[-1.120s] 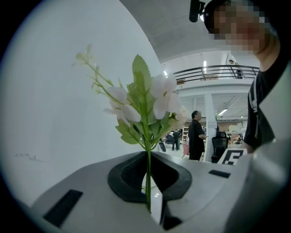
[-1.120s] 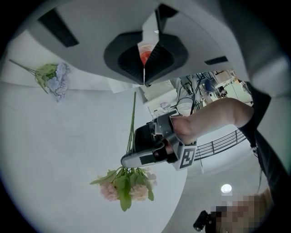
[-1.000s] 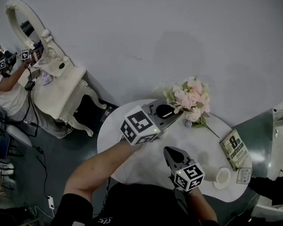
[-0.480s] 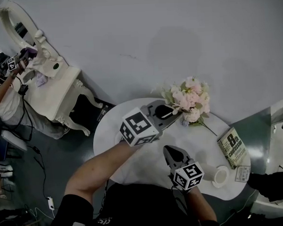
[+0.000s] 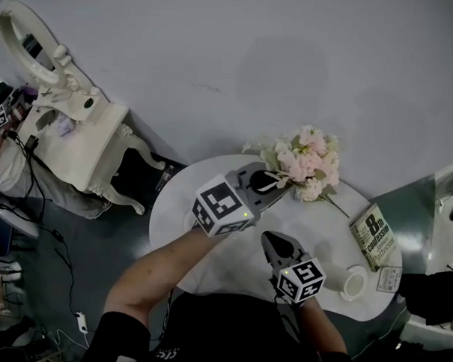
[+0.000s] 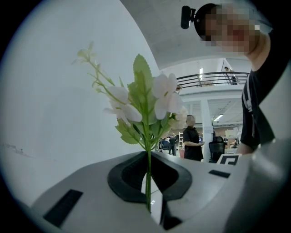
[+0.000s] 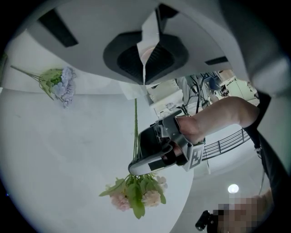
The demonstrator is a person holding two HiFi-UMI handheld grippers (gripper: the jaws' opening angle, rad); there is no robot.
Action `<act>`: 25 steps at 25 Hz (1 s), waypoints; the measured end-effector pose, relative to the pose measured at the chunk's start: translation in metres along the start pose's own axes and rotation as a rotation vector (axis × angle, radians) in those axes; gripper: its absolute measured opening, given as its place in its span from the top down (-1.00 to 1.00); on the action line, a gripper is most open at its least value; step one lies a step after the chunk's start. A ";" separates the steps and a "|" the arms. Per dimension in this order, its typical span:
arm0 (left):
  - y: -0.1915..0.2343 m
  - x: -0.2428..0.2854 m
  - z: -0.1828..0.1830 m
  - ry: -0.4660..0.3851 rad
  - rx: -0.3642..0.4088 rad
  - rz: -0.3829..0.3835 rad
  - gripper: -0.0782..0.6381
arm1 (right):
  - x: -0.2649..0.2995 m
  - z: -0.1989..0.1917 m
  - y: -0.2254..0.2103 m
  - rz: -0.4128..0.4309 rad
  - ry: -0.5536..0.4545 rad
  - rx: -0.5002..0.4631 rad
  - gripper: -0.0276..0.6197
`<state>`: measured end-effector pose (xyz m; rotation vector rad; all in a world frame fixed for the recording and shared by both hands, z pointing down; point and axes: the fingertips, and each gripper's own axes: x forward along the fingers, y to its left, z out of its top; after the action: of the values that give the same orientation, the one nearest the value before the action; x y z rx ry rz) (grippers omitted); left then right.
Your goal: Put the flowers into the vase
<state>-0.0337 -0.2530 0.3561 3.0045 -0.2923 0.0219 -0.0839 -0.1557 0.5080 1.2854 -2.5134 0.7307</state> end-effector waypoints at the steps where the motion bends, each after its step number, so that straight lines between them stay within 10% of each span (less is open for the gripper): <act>1: 0.000 0.000 -0.001 -0.001 0.000 0.001 0.73 | 0.000 0.000 -0.001 0.001 0.002 0.000 0.83; 25: 0.005 -0.009 -0.029 -0.013 -0.029 -0.011 0.73 | 0.012 -0.013 -0.001 0.006 0.031 0.015 0.83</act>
<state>-0.0435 -0.2521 0.3855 2.9783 -0.2747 -0.0032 -0.0906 -0.1575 0.5247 1.2627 -2.4928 0.7661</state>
